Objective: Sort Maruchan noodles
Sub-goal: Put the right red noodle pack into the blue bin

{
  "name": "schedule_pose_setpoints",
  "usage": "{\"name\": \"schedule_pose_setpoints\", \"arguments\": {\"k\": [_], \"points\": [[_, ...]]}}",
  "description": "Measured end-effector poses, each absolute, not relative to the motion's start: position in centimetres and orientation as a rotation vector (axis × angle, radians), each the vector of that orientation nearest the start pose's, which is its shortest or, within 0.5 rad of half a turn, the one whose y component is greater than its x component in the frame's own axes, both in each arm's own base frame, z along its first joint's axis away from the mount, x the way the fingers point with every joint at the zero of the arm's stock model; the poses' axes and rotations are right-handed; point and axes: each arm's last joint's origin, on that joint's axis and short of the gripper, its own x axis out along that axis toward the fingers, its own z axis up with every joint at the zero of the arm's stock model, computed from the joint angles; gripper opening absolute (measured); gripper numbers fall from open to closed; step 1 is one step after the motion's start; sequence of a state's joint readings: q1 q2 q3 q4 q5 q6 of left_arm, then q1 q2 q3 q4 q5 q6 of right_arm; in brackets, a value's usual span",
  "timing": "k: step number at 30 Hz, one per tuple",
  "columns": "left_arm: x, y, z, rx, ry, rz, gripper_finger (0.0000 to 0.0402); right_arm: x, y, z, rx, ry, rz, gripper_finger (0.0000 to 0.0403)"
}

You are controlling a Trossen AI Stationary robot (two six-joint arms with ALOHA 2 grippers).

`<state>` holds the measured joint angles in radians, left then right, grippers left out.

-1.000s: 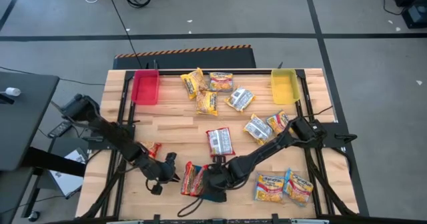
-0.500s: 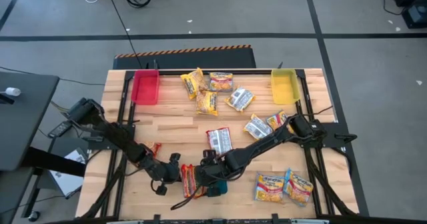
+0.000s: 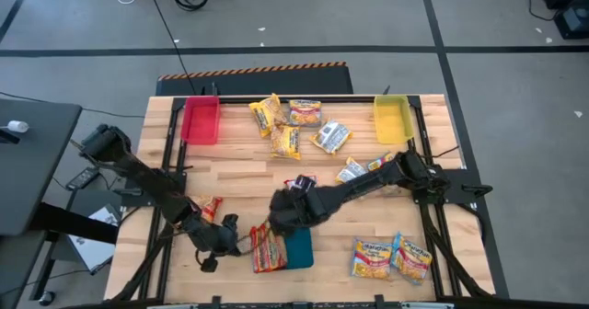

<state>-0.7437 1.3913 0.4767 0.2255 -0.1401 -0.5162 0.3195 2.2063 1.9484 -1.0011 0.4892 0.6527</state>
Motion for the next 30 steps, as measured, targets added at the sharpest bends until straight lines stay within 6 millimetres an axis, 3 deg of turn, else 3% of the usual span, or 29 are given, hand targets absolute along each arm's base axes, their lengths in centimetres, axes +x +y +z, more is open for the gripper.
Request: {"name": "schedule_pose_setpoints", "arguments": {"k": [6, 10, 18, 23, 30], "points": [[17.1, -17.2, 15.3, -0.176, 0.693, -0.379, 0.0029, 44.3, 9.2, 22.0, 0.404, 1.013, -0.743, 0.0217], [16.6, -17.7, 15.3, -0.145, 0.652, -0.336, 0.0029, 43.8, 7.5, 20.4, 0.506, 1.075, -0.846, 0.0225], [15.7, -18.4, 15.4, -0.103, 0.601, -0.294, 0.0029, 41.9, 7.3, 18.4, 0.508, 1.230, -0.925, 0.0227], [15.2, -18.7, 15.4, -0.083, 0.587, -0.295, 0.0029, 40.3, 7.4, 19.7, 0.451, 1.370, -0.960, 0.0228], [15.0, -18.9, 15.4, -0.077, 0.587, -0.305, 0.0029, 38.3, 8.2, 21.8, 0.372, 1.429, -0.967, 0.0231]]}}
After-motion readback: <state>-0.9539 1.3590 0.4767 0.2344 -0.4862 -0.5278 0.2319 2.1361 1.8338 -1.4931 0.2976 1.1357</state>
